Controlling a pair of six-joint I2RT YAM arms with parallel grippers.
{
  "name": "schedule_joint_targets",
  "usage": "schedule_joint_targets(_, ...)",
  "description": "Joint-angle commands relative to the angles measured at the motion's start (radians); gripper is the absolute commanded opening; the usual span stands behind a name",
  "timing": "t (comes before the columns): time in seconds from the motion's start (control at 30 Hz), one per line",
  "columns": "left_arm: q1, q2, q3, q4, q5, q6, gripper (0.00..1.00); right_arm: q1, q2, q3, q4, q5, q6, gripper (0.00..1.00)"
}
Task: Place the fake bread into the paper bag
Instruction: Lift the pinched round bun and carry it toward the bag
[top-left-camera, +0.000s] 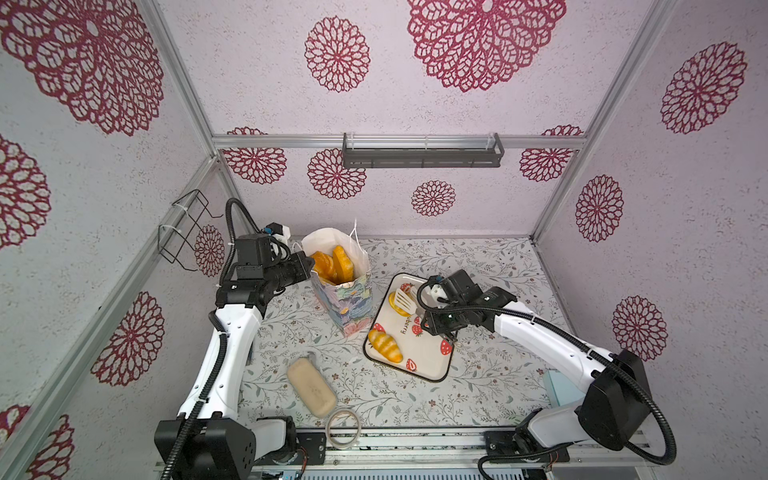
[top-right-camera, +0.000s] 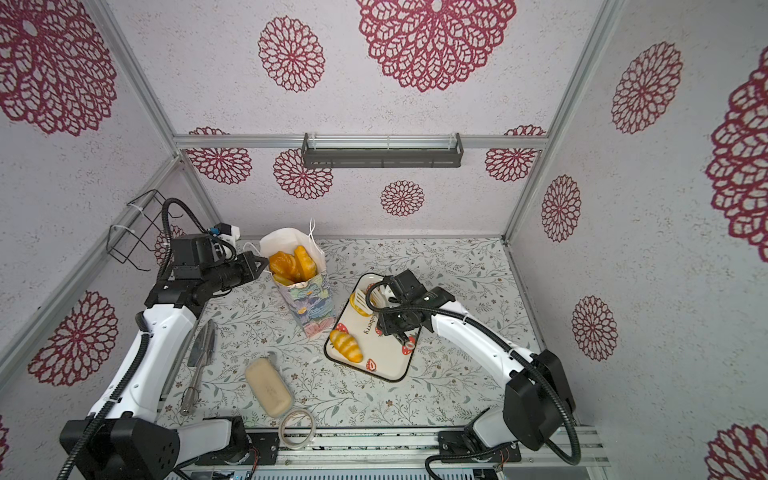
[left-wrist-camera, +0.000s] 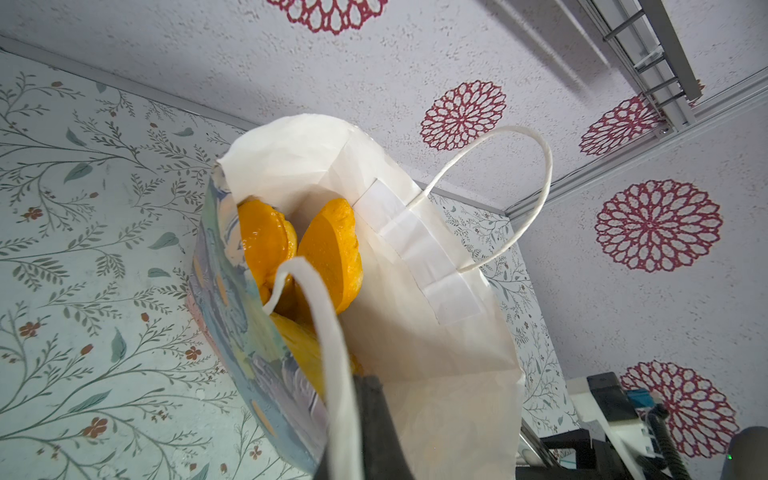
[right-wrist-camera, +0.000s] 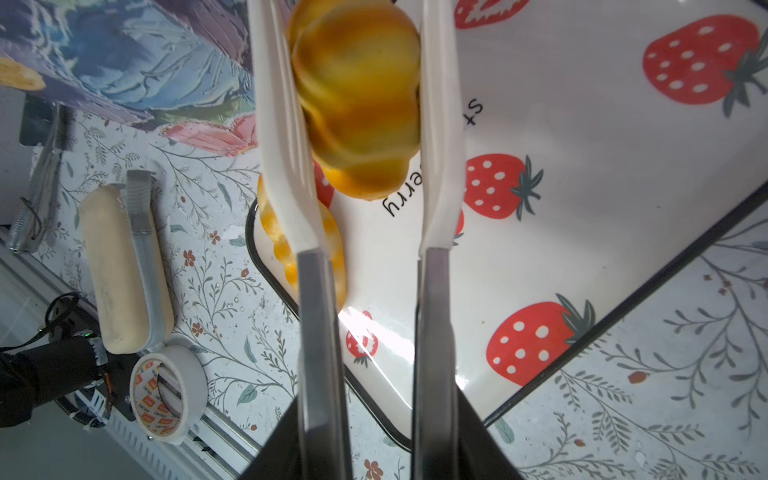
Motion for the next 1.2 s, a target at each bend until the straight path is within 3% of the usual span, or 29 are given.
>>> schedule_joint_targets(0.0,0.008,-0.001,-0.009,0.023,-0.003,-0.005,0.0,-0.024,-0.064,0.049,0.017,-0.056,-0.005,0.43)
schedule_joint_targets(0.37,0.008,-0.002,-0.009,0.021,-0.003,-0.004,0.0,-0.055,-0.111,0.125,0.05,-0.167,0.006,0.43)
schedule_joint_targets(1.17,0.01,-0.004,-0.009,0.019,-0.006,-0.002,0.0,-0.062,-0.14,0.205,0.121,-0.276,0.009,0.43)
